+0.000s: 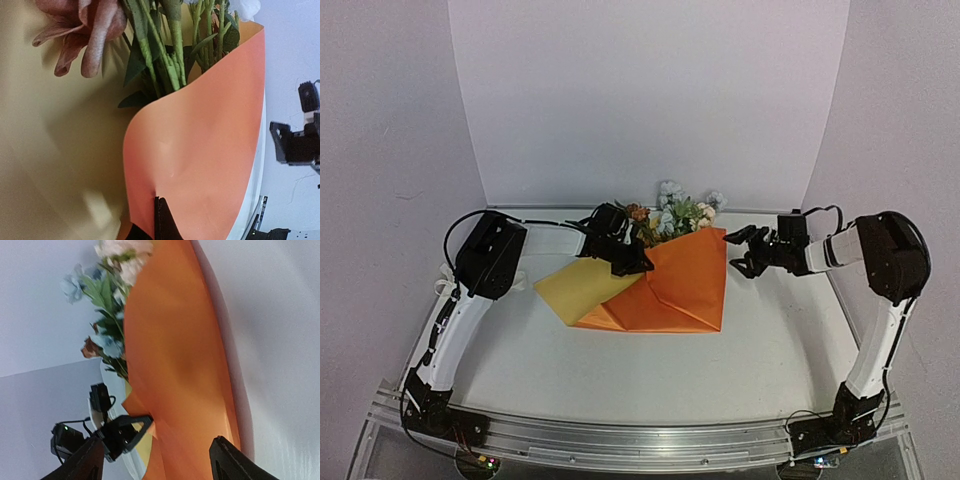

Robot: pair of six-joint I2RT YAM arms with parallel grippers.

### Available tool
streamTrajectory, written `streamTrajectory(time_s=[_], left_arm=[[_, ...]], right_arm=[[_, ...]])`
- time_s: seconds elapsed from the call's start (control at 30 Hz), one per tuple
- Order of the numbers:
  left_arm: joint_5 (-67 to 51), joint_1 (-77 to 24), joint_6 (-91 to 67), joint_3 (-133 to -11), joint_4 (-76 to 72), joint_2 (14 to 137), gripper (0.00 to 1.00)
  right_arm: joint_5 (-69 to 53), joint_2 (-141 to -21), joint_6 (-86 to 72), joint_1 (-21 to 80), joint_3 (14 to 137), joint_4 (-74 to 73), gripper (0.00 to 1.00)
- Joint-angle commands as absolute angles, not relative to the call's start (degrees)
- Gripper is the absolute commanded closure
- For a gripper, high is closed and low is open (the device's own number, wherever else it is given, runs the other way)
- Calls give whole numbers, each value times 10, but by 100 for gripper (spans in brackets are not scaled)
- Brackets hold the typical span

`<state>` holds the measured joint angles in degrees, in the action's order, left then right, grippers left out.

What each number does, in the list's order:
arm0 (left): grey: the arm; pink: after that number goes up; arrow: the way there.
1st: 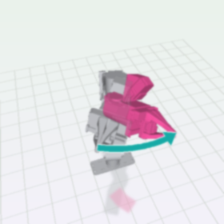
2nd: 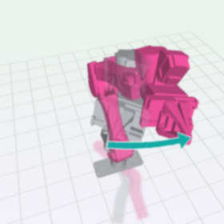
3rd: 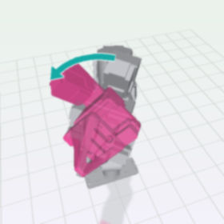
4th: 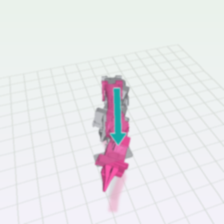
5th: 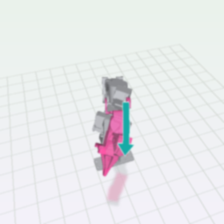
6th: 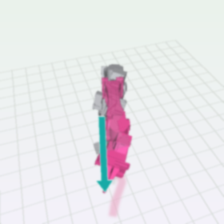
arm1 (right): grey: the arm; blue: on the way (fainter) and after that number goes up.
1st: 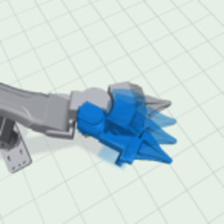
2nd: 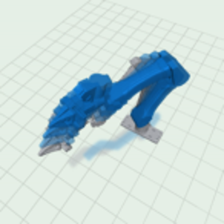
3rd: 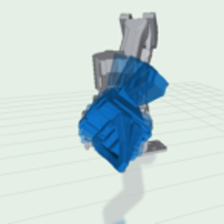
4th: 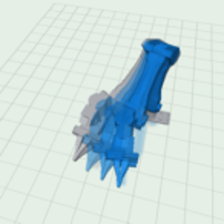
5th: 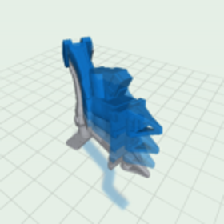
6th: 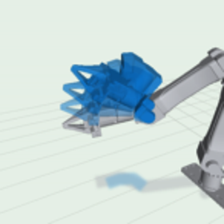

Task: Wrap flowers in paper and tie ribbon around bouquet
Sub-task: Press the fold line of the 2/3-folded wrapping paper.

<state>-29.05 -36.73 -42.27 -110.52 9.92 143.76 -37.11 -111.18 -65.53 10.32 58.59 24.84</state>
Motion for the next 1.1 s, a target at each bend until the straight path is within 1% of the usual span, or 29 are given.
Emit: streamTrajectory(time_s=[0.0,0.1,0.23,0.5,0.6,0.8,1.07], left_arm=[[-301,-365,-428,-1122,80,1450,100],[-302,-365,-428,-1124,81,1451,100],[-303,-365,-428,-1123,83,1453,100],[-306,-363,-423,-1130,91,1456,100],[-310,-363,-420,-1135,94,1459,100],[-314,-361,-418,-1136,94,1462,100],[-323,-360,-424,-1132,88,1461,100]], right_arm=[[-409,-1118,-709,146,506,400,26],[-394,-1124,-703,174,481,413,28],[-375,-1143,-706,175,479,412,33],[-344,-1182,-734,128,510,406,35],[-351,-1202,-747,119,548,399,35],[-344,-1243,-746,119,650,317,35],[-313,-1290,-751,109,753,224,35]])
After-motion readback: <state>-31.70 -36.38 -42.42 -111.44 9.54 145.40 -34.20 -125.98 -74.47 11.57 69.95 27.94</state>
